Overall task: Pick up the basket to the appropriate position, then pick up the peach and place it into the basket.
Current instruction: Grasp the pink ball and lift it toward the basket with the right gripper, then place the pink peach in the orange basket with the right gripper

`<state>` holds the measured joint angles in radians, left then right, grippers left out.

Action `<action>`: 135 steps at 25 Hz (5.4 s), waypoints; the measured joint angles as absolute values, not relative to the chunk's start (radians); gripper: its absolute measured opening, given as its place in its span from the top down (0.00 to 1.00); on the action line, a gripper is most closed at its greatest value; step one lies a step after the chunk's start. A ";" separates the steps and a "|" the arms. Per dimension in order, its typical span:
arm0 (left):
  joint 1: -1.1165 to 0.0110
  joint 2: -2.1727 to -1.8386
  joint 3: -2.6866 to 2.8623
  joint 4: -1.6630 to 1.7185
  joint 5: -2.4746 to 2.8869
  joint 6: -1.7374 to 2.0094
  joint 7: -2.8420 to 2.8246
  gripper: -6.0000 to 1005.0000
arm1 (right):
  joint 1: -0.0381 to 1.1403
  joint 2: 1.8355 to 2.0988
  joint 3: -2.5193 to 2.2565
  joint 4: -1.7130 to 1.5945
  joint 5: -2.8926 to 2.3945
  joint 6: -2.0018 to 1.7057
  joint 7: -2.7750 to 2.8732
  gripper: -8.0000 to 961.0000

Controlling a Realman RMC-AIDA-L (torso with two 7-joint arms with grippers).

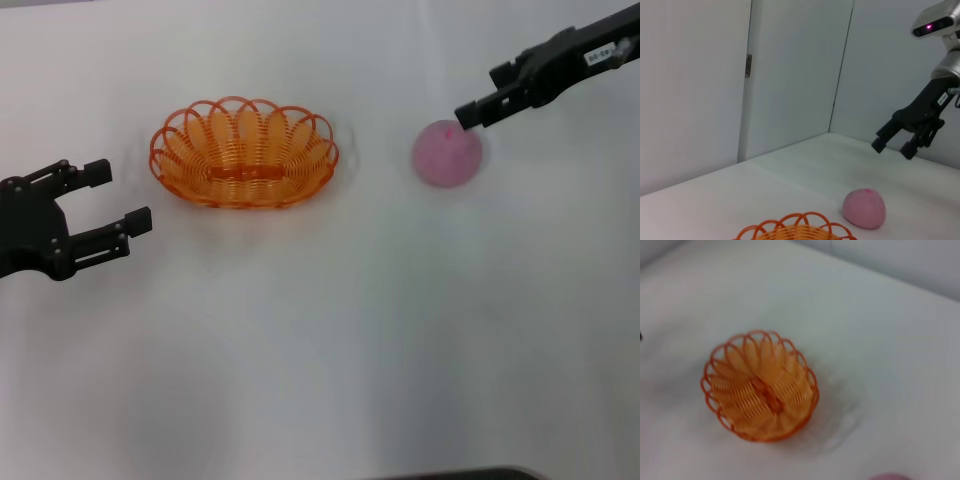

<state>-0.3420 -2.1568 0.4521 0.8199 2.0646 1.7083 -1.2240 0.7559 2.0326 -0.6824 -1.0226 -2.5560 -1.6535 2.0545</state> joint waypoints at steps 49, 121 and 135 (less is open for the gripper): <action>-0.348 -2.157 0.459 0.801 2.072 1.672 -1.224 0.21 | 0.808 2.083 -0.941 -0.808 -2.684 -1.306 2.140 0.10; -0.338 -2.160 0.462 0.774 2.072 1.680 -1.225 0.21 | 0.832 2.090 -0.999 -0.919 -2.308 -1.357 2.001 0.82; -0.346 -2.160 0.463 0.750 2.072 1.680 -1.219 0.21 | 0.829 2.096 -1.048 -0.502 -1.880 -1.143 1.514 0.82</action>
